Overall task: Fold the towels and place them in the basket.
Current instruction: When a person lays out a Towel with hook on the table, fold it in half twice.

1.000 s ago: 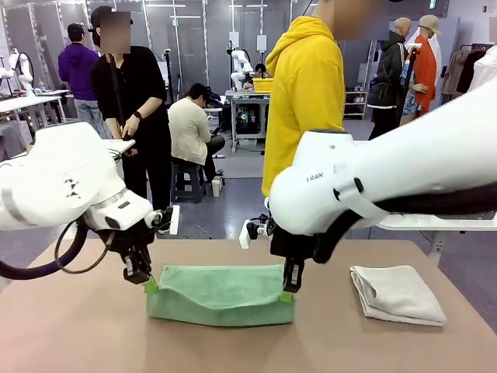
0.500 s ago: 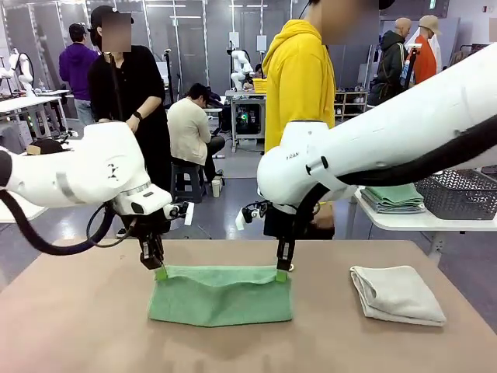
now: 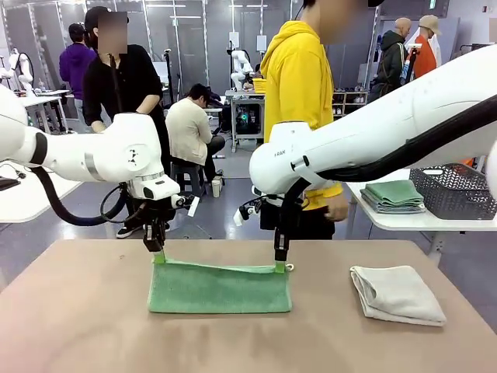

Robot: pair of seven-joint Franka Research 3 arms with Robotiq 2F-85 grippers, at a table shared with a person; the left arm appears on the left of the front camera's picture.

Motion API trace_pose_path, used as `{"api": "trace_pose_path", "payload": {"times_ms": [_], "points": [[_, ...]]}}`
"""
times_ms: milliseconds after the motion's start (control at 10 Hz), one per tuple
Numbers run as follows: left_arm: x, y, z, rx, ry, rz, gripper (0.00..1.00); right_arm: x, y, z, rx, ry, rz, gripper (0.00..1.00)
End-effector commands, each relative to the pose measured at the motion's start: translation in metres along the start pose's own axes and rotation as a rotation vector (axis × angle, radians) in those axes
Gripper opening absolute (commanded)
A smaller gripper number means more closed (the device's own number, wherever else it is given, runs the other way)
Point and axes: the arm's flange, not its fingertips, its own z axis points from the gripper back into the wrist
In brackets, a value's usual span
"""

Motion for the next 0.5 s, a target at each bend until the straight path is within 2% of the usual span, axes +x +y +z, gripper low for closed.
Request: {"api": "trace_pose_path", "payload": {"times_ms": [0, 400], "points": [[0.006, 0.017, -0.01, -0.01, 0.031, -0.034, 0.03, 0.011, -0.013, -0.004, -0.03, 0.032, -0.013, 0.04], [0.006, 0.029, -0.036, 0.032, 0.013, -0.011, 0.03, 0.01, -0.028, -0.025, -0.083, 0.081, 0.024, 0.04]]}}
